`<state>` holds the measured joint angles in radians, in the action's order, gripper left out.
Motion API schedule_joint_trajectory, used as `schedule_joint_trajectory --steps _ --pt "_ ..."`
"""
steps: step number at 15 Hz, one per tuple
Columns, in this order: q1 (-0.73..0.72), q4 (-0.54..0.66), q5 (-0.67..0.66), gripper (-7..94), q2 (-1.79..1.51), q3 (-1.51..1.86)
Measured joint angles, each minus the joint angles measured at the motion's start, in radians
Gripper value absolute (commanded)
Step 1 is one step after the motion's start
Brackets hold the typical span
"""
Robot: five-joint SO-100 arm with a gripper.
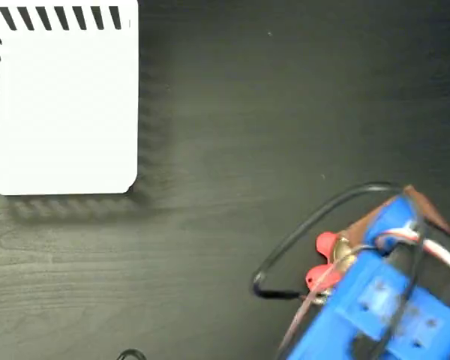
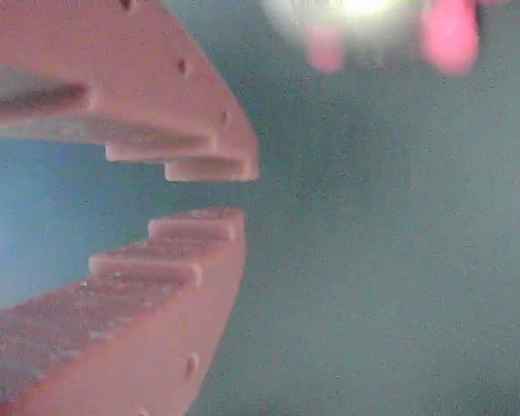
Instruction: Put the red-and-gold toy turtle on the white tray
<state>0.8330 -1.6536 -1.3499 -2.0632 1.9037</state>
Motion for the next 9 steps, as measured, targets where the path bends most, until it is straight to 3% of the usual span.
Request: schedule_joint_trajectory --steps 3,9 --pt "-0.008 0.008 -0.06 6 0.069 -0.035" --pt "0.018 0.029 -0.115 43 0.196 -0.066"
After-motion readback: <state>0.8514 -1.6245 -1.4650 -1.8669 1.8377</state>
